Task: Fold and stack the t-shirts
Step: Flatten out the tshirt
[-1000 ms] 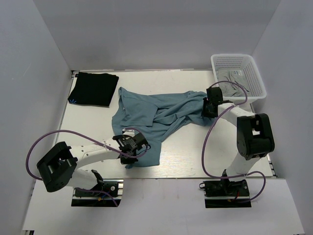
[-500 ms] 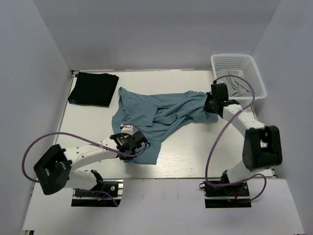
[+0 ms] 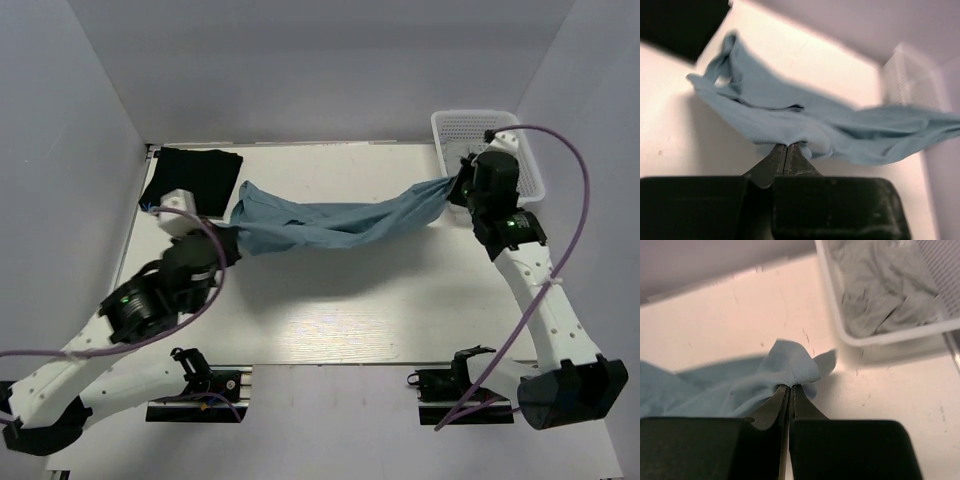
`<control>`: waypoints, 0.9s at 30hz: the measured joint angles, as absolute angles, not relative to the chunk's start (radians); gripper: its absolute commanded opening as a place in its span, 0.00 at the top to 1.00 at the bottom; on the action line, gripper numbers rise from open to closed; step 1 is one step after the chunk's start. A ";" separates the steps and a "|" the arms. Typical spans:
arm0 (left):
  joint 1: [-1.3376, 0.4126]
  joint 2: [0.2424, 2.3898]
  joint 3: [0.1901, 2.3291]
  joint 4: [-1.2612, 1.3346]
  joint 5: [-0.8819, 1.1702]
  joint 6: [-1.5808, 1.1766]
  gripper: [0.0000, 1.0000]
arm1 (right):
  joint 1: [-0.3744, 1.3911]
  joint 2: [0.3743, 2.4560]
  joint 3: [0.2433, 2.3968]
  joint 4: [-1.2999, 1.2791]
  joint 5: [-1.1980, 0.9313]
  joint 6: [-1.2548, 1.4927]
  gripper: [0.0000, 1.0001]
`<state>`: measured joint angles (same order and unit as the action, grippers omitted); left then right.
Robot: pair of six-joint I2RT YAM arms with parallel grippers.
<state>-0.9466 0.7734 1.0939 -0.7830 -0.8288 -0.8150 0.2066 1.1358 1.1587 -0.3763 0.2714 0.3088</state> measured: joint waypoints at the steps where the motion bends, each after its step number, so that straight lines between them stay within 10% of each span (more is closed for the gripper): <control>1: -0.947 0.744 1.114 -0.768 -0.841 -0.789 1.00 | 0.207 1.120 1.189 -0.388 0.284 0.306 1.00; 19: -0.933 0.903 2.177 -0.669 -0.374 -0.331 1.00 | 0.210 0.868 1.929 -0.662 0.381 0.248 1.00; 27: -0.931 0.946 2.236 -0.696 -0.221 -0.306 1.00 | 0.210 0.752 2.009 -0.693 0.398 0.215 1.00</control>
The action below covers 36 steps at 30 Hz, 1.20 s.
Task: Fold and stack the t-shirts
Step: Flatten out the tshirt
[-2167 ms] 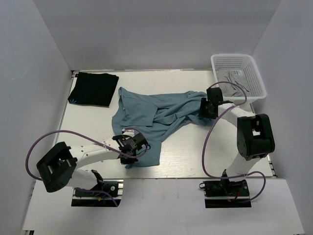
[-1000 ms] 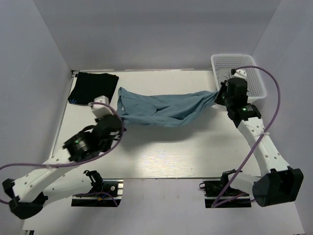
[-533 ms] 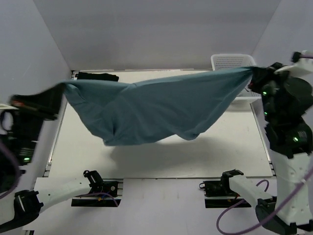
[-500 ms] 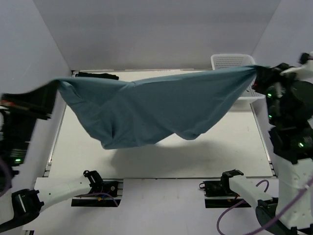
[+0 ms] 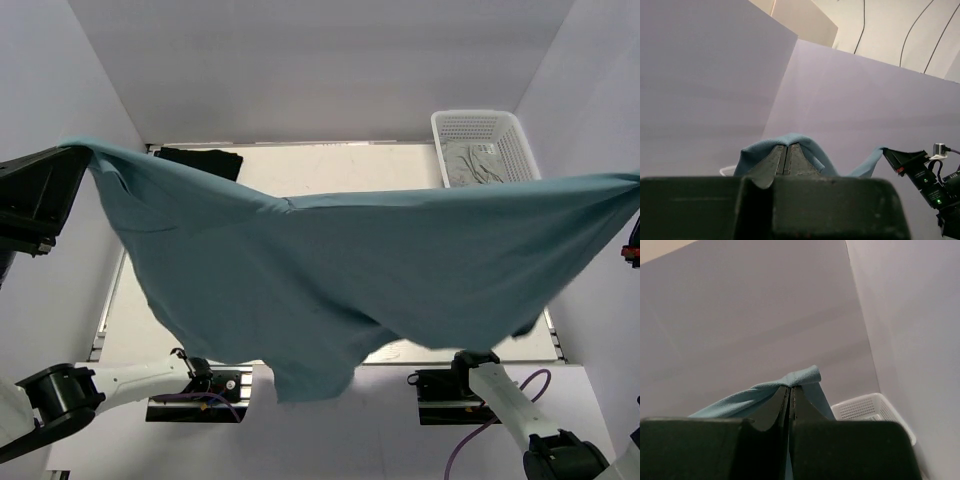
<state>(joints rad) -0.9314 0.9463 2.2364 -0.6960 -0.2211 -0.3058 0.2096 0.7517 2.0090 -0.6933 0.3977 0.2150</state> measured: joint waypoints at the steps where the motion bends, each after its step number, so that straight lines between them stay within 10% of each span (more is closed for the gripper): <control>1: -0.931 0.947 2.234 -0.697 -0.220 -0.303 1.00 | 0.210 0.750 2.009 -0.699 0.401 0.210 1.00; 20: -0.816 1.315 1.381 -0.052 -0.953 0.036 1.00 | 0.208 1.109 1.201 -0.378 0.374 0.313 1.00; 28: -0.416 2.107 1.831 -0.221 -0.899 -0.149 1.00 | 0.202 1.729 1.372 -0.308 0.402 0.345 0.99; 30: -0.361 2.288 2.037 -0.284 -0.869 -0.171 0.74 | 0.200 1.840 1.478 -0.312 0.407 0.341 0.79; 32: -0.328 2.407 2.160 -0.324 -0.838 -0.182 0.01 | 0.197 1.911 1.575 -0.310 0.408 0.333 0.61; 36: -0.308 2.440 2.164 -0.350 -0.796 -0.181 0.00 | 0.196 1.943 1.673 -0.303 0.393 0.303 0.13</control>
<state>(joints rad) -0.3080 2.4401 2.1635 -0.3496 -0.7959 -0.1810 0.1955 1.9427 1.6730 -0.3027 0.3927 0.3035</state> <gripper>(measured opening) 0.987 0.647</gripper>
